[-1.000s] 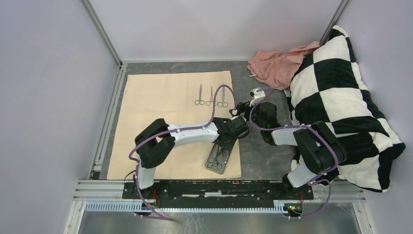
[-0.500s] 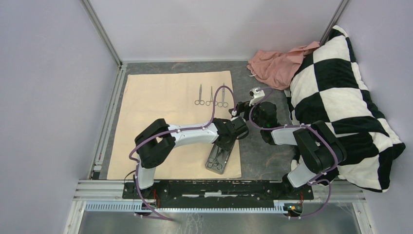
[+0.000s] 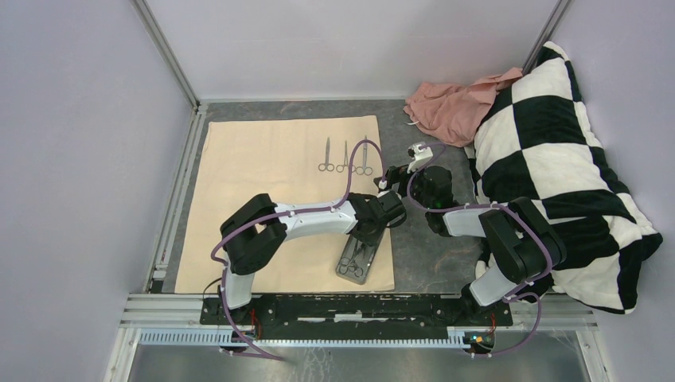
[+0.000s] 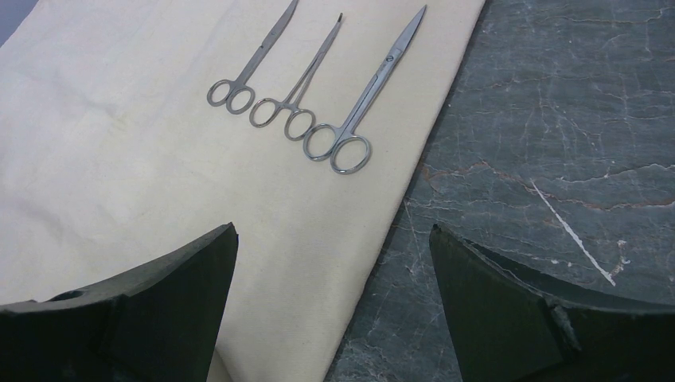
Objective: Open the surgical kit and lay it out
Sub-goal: Pick up the medical item from the container.
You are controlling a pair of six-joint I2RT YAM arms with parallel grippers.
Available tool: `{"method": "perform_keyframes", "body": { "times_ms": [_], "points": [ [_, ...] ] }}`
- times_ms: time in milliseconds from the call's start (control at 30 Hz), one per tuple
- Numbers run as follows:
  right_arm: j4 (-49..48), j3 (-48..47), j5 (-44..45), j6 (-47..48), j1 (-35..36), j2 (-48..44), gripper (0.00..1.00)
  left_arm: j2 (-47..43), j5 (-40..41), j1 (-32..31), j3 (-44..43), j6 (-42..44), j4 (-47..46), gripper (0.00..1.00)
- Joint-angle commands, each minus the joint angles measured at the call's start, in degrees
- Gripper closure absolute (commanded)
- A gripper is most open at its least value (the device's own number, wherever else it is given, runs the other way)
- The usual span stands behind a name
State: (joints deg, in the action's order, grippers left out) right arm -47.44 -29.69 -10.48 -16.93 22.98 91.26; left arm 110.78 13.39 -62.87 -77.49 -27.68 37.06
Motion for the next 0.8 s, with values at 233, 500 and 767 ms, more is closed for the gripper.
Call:
{"method": "perform_keyframes", "body": {
  "times_ms": [233, 500, 767],
  "points": [
    [-2.1, -1.6, -2.4, -1.0, 0.3, 0.0, 0.02, -1.0, 4.1, 0.8, -1.8, 0.0, 3.1, 0.87],
    [-2.2, -1.6, -2.4, -1.0, 0.3, -0.1, 0.02, -6.4, 4.7, 0.8, -0.7, -1.8, 3.6, 0.97],
    [-2.2, -1.6, -2.4, -1.1, 0.3, -0.1, 0.02, -10.5, 4.9, 0.7, 0.7, -2.9, 3.5, 0.98]
  ]
}}
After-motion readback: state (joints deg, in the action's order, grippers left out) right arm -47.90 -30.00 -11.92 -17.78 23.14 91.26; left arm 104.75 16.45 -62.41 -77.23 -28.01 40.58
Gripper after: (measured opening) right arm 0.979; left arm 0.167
